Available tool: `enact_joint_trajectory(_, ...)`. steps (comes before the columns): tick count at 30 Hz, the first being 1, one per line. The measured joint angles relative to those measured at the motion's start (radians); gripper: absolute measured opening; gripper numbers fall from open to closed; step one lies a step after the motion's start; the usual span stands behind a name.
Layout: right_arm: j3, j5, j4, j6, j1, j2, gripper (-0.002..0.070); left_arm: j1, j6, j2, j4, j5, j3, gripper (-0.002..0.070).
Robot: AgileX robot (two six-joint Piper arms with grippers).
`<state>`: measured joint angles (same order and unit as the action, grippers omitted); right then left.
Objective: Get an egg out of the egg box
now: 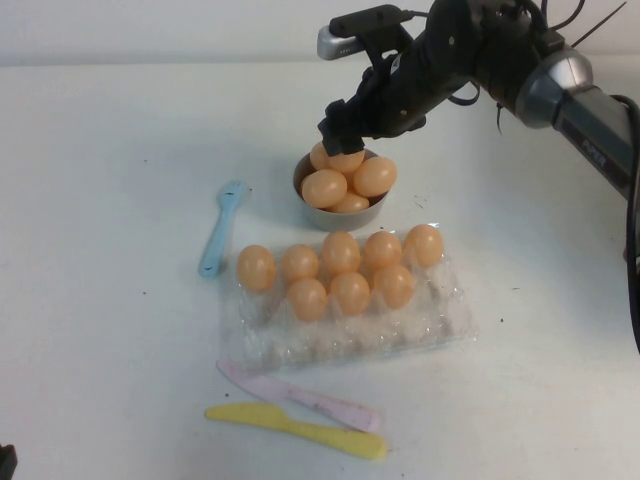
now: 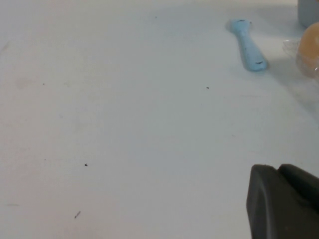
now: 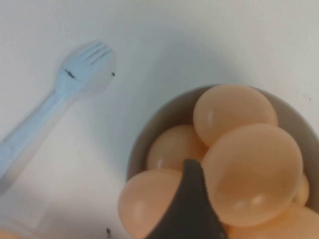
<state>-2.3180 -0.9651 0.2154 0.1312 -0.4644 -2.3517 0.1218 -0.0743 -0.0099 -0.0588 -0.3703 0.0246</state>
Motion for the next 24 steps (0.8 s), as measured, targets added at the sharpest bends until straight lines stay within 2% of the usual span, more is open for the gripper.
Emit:
enact_joint_trajectory(5, 0.0, -0.009, 0.0, 0.0, 0.0, 0.053, 0.0492, 0.0, 0.0, 0.0, 0.0, 0.0, 0.0, -0.0003)
enact_joint_trajectory(7, 0.0, -0.009, -0.01, -0.002, 0.0, 0.083, 0.0454, 0.0, 0.0, 0.0, 0.0, 0.0, 0.0, -0.0003)
enact_joint_trajectory(9, 0.0, -0.004, -0.034, -0.006, -0.007, 0.125, 0.0378, 0.0, 0.0, 0.0, 0.0, 0.0, 0.0, -0.0003)
enact_joint_trajectory(10, 0.0, -0.002, -0.051, -0.006, -0.013, 0.148, 0.0306, 0.0, 0.0, 0.0, 0.0, 0.0, 0.0, -0.0003)
enact_joint_trajectory(11, 0.0, -0.002, -0.059, -0.006, -0.019, 0.162, 0.0264, 0.0, 0.0, 0.0, 0.0, 0.0, 0.0, -0.0003)
enact_joint_trajectory(12, 0.0, -0.002, -0.072, -0.006, -0.031, 0.194, 0.0176, 0.0, 0.0, 0.0, 0.0, 0.0, 0.0, -0.0004)
enact_joint_trajectory(15, 0.0, -0.004, -0.09, -0.021, -0.059, 0.245, 0.0045, 0.0, 0.0, 0.0, 0.0, 0.0, 0.0, -0.0003)
enact_joint_trajectory(20, 0.094, 0.012, -0.099, -0.044, -0.088, 0.325, -0.0008, 0.0, 0.0, 0.0, 0.0, 0.0, 0.0, -0.0003)
enact_joint_trajectory(24, 0.318, 0.159, -0.099, -0.056, -0.116, 0.449, -0.0014, 0.0, 0.0, 0.0, 0.0, 0.0, 0.0, -0.0003)
